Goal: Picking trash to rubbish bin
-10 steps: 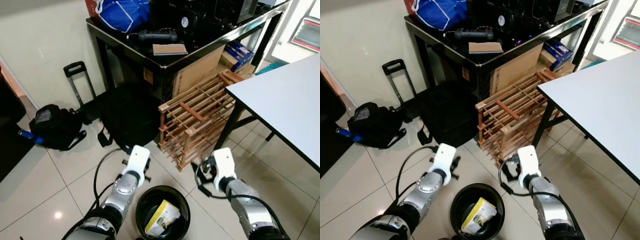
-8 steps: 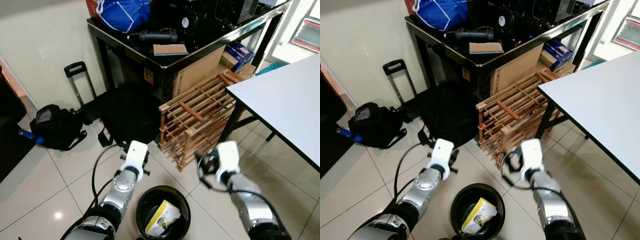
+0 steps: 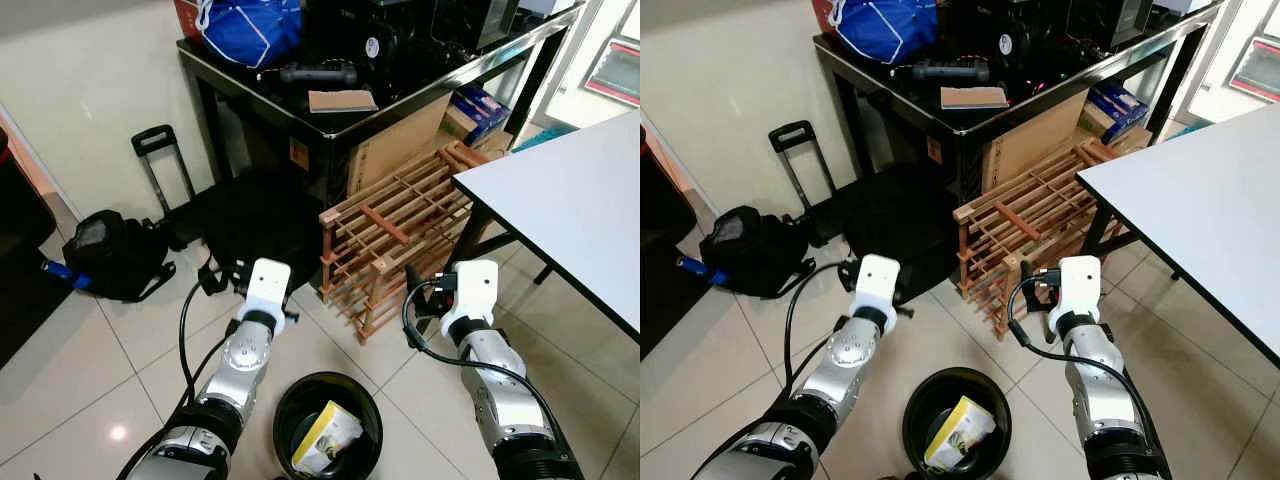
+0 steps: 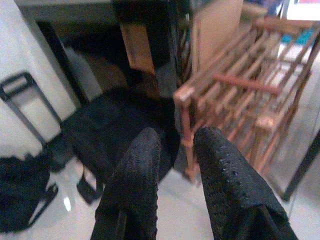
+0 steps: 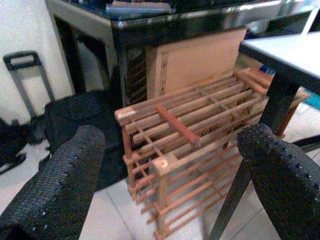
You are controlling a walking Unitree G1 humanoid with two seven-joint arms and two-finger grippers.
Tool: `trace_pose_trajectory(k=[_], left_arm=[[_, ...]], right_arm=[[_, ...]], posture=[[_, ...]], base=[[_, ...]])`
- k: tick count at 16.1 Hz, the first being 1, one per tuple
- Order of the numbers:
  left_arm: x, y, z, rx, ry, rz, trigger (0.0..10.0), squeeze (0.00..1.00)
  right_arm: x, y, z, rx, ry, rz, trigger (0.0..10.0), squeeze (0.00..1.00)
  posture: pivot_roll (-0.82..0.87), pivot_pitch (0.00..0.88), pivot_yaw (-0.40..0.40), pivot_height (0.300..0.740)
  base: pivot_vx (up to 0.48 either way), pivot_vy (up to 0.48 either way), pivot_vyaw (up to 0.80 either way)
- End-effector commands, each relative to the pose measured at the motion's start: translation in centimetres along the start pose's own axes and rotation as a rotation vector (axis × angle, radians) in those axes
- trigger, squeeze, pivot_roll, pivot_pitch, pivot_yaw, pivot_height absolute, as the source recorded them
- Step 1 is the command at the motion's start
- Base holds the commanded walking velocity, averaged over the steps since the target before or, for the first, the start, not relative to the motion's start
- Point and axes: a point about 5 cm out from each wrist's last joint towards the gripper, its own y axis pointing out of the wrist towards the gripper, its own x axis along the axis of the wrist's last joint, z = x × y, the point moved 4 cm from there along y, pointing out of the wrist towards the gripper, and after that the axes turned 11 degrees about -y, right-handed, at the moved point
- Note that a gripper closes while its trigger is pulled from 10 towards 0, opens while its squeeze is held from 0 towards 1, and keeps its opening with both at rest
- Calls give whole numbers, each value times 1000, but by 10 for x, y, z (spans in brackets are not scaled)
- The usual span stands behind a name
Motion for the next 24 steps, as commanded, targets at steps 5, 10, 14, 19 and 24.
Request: trace_pose_trajectory(k=[5, 10, 14, 19, 24], left_arm=[[33, 1, 10, 53, -17, -172, 10000, 0], [40, 0, 16, 70, -6, -204, 10000, 0], [50, -2, 19, 78, -15, -249, 10000, 0], [69, -3, 23, 85, -7, -317, 10000, 0], [67, -4, 26, 91, 17, -305, 10000, 0]], right_arm=[[28, 1, -16, -93, 19, -137, 10000, 0], [33, 4, -16, -101, 24, -155, 10000, 0], [39, 3, -19, -123, 29, -185, 10000, 0], [44, 2, -22, -133, 15, -205, 10000, 0], [37, 1, -24, -140, 17, -181, 10000, 0]], posture=[[-90, 91, 68, 740], [-81, 91, 65, 740], [-79, 99, 62, 740], [-76, 104, 62, 740], [-75, 100, 63, 740]], base=[[0, 0, 0], [0, 0, 0], [0, 0, 0], [0, 0, 0], [0, 0, 0]])
